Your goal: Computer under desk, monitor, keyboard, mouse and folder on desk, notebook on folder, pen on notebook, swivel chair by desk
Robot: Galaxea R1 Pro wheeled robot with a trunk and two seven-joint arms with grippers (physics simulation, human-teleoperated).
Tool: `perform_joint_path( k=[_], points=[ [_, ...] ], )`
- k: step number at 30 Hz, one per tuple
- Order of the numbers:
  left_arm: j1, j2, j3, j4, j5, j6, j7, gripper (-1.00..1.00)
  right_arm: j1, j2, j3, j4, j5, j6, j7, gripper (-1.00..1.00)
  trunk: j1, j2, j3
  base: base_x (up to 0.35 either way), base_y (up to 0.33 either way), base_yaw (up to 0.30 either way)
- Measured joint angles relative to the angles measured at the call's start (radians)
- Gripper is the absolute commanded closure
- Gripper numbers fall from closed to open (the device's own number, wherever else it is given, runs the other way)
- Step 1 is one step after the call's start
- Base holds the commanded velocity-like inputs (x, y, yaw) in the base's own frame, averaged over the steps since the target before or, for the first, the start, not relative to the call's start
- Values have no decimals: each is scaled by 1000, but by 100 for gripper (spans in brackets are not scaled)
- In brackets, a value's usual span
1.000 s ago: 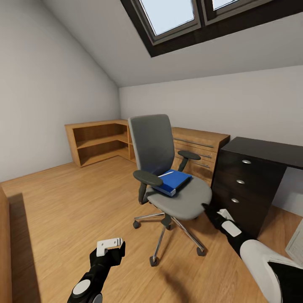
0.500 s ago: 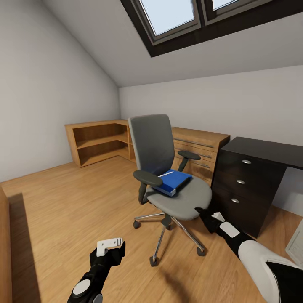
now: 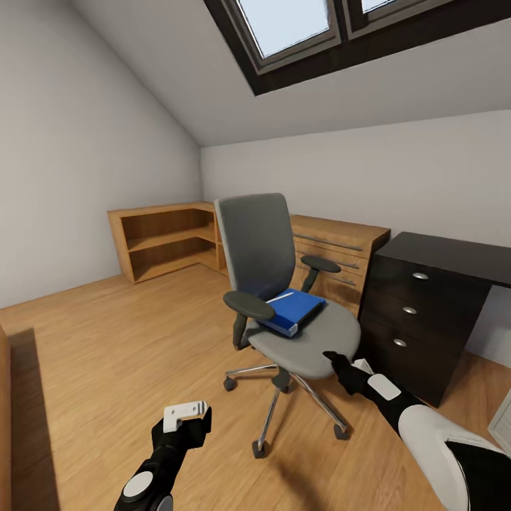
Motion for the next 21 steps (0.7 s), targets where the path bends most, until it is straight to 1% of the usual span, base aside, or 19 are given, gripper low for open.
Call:
perform_joint_path(
  k=[3,5,6,9,16,18,21],
  points=[
    [0,0,0,0,0,0,0,-100,0,1,-6,-1,-8,1,2,-100,0,0,0,241,0,0],
    [0,0,0,0,0,0,0,-100,-1,1,-12,-2,-5,1,2,-100,0,0,0,251,0,0],
    [0,0,0,0,0,0,0,-100,0,1,-6,-1,-8,1,2,-100,0,0,0,198,0,0],
    [0,0,0,0,0,0,0,-100,0,3,-4,-2,-9,2,2,-100,0,0,0,81,0,0],
    [0,0,0,0,0,0,0,-100,0,2,-5,-3,-8,6,2,-100,0,0,0,7,0,0],
    [0,0,0,0,0,0,0,-100,0,2,-5,-3,-8,7,1,-100,0,0,0,143,0,0],
    [0,0,0,0,0,0,0,-100,0,3,-10,-3,-3,6,1,-100,0,0,1,309,0,93]
  ],
)
